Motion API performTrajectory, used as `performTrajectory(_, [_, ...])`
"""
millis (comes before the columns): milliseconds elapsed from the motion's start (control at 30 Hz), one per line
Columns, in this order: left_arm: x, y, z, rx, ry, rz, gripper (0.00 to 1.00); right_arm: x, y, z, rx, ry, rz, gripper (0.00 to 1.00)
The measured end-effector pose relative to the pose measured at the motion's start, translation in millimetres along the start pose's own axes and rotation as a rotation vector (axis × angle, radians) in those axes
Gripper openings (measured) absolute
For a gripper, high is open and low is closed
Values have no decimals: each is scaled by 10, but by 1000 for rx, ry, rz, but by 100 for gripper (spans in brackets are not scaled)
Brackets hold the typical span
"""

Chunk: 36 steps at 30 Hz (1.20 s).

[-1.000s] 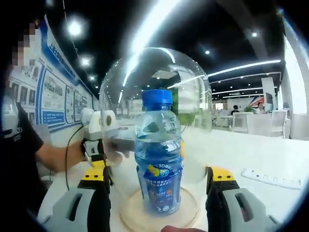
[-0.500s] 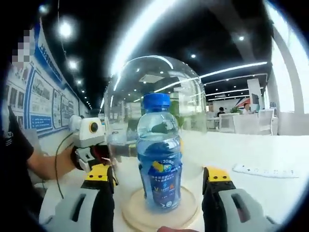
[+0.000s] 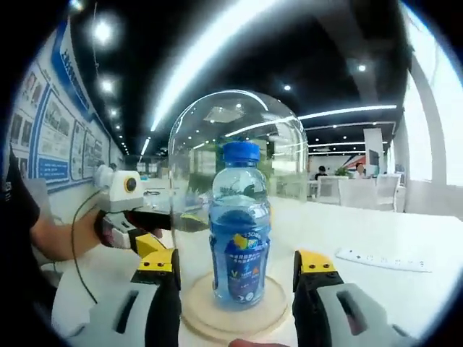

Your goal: Open the cover put in the Mizone put the cover back on

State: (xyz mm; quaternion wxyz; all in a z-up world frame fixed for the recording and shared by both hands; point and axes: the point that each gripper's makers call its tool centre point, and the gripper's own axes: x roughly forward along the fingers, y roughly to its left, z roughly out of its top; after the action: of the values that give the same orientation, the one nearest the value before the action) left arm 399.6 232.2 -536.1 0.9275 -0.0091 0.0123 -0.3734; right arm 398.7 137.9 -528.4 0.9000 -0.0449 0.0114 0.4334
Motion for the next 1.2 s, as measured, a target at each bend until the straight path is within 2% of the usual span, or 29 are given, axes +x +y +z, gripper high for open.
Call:
performTrajectory(100, [-37,-24,-5,-10,-15,8,43,-25,-5,-34,8,-3,-8,49])
performTrajectory(233, [-38,-21,-8,-37,-25,23,41,-37,-12,-44,33,-55,-14,48])
performTrajectory(267, [-38,-26,-6,-35,-24,25,41,-35,-15,-42,46,-73,-15,48])
performTrajectory(300, [-46,-44,-10,-30,-24,25,41,-40,-15,-76,106,-82,-23,47])
performTrajectory(333, [-50,-48,-14,-28,-22,24,40,-47,-11,-94,122,-74,-27,46])
performTrajectory(400, [-61,-34,-18,-24,-17,25,38,-102,2,-60,37,-75,-40,40])
performTrajectory(500, [-101,-22,6,-38,-26,20,34,-149,4,-44,73,-83,-43,33])
performTrajectory(567, [-144,-28,12,-51,-20,23,32,-188,36,-17,65,-79,-51,31])
performTrajectory(667, [-233,-45,57,-7,-15,38,31,-239,47,14,46,-60,-59,30])
performTrajectory(833, [-396,-161,243,16,-49,34,31,-407,126,126,16,-60,-73,30])
performTrajectory(967, [-472,-213,289,65,-58,47,31,-522,161,150,-5,-58,-81,30])
performTrajectory(1100, [-576,-267,316,51,-69,34,31,-682,152,204,18,-78,-100,27])
performTrajectory(1200, [-643,-288,306,36,-61,32,31,-827,146,233,70,-92,-109,27])
